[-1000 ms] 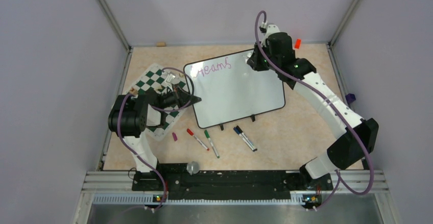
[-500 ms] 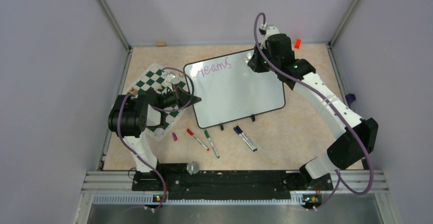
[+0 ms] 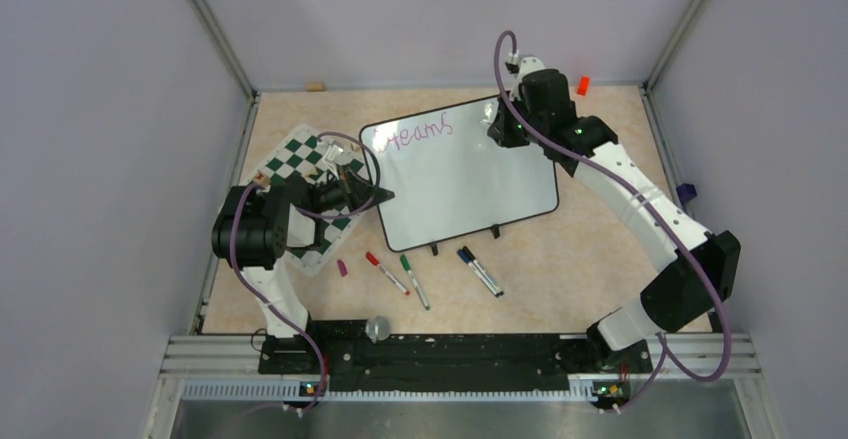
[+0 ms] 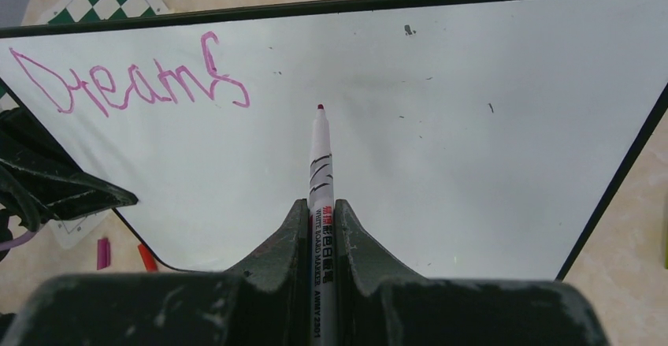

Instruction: Write a sentence on the whiteboard

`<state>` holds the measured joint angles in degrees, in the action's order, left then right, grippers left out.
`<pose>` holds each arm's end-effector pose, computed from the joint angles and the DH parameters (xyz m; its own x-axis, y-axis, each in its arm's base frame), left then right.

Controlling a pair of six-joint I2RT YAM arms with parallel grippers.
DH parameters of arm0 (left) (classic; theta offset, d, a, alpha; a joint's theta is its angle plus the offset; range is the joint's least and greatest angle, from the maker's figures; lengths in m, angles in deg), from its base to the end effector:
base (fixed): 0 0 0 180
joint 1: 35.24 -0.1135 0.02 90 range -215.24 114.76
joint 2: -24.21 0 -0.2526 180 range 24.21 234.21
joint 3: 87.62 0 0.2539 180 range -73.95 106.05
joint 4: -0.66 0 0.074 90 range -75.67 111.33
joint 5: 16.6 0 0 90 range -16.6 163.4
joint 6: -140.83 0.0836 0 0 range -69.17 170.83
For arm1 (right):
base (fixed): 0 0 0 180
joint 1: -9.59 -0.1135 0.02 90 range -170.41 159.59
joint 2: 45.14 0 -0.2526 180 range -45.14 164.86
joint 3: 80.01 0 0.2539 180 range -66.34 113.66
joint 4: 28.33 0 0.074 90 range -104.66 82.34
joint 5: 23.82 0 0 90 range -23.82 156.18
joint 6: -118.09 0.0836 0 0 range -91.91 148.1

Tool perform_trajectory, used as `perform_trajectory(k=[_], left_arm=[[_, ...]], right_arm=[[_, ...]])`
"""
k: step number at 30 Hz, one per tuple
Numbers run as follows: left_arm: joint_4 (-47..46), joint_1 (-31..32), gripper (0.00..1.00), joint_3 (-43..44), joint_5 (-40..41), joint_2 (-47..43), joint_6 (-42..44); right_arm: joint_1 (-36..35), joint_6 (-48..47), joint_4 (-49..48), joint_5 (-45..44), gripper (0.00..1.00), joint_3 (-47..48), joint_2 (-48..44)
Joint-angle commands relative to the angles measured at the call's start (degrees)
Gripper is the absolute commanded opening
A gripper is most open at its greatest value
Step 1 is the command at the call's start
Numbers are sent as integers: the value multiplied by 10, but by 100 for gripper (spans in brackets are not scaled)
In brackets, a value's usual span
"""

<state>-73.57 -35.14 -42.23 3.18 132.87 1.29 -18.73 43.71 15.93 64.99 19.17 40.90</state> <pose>0.3153 -0.0792 0.1455 -0.5800 -0.2565 -0.7732 0.7445 0.2183 -0.6309 0.3395 0.1810 0.3418 -0.5617 0.0031 -0.8274 -0.3192 0.9218 0.2202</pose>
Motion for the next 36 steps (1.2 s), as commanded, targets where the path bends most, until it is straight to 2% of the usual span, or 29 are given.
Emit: perform_trajectory(k=[1,10,20,36], left_arm=[[-49,3,0,-3,-46,3,43],[-49,3,0,0,-48,7,39],[-49,3,0,-3,-49,4,41],[-49,3,0,3,-50,9,39]], right_arm=[[4,-24,2,10,0,19,-12],[5,-29,-5,53,0,37,8],[4,-28,9,42,0,90,52],[-2,-33,30,20,0,74,48]])
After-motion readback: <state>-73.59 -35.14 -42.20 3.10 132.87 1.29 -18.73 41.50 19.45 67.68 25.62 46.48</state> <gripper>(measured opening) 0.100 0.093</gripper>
